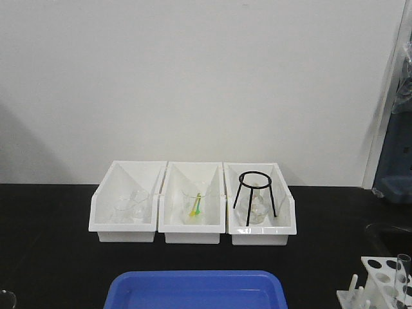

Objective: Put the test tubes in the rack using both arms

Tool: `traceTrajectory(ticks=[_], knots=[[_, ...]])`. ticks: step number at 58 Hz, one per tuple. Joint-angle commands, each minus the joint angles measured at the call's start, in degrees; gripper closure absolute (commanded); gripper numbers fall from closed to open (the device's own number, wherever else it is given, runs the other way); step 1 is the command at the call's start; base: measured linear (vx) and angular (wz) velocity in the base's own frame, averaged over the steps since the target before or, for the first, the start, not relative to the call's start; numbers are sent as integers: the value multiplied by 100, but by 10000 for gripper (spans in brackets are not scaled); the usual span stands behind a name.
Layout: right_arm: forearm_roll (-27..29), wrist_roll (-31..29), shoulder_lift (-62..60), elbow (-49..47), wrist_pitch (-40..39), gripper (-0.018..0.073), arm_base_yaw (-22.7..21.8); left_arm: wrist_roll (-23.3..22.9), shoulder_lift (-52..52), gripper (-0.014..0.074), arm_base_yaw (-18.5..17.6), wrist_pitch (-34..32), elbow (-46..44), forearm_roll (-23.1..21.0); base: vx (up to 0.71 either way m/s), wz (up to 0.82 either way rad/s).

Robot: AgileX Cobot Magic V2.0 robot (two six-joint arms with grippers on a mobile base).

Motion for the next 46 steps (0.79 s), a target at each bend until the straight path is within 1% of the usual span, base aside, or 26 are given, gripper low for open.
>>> traceTrajectory(ticks=[1,9,19,29,33,37,40,46], knots=[[-167,68,-444,385,-766,202,-32,14,-74,602,-2,-425,-153,-49,0,0],[-171,512,-1158,1355,-836,284,-32,12,-74,601,-2,-425,-153,-49,0,0],[-588,980,-2156,2369,-824,398,-32,12,-74,601,-2,-425,-153,-49,0,0],[-923,1022,-3165,3311,-828,521,-32,12,-74,601,-2,-425,-153,-49,0,0],[-953,1022,-3544,3641,-835,572,-32,12,-74,601,-2,-425,-153,-49,0,0],[-941,1035,-3978,3974,-897,573,-32,12,-74,601,-2,-425,-153,-49,0,0],[-904,1054,-3923,3924,-642,573,-12,12,-70,601,-2,-425,-153,-49,0,0],[-897,1055,-3913,3938,-754,571,-14,12,-65,601,-2,-425,-153,-49,0,0]])
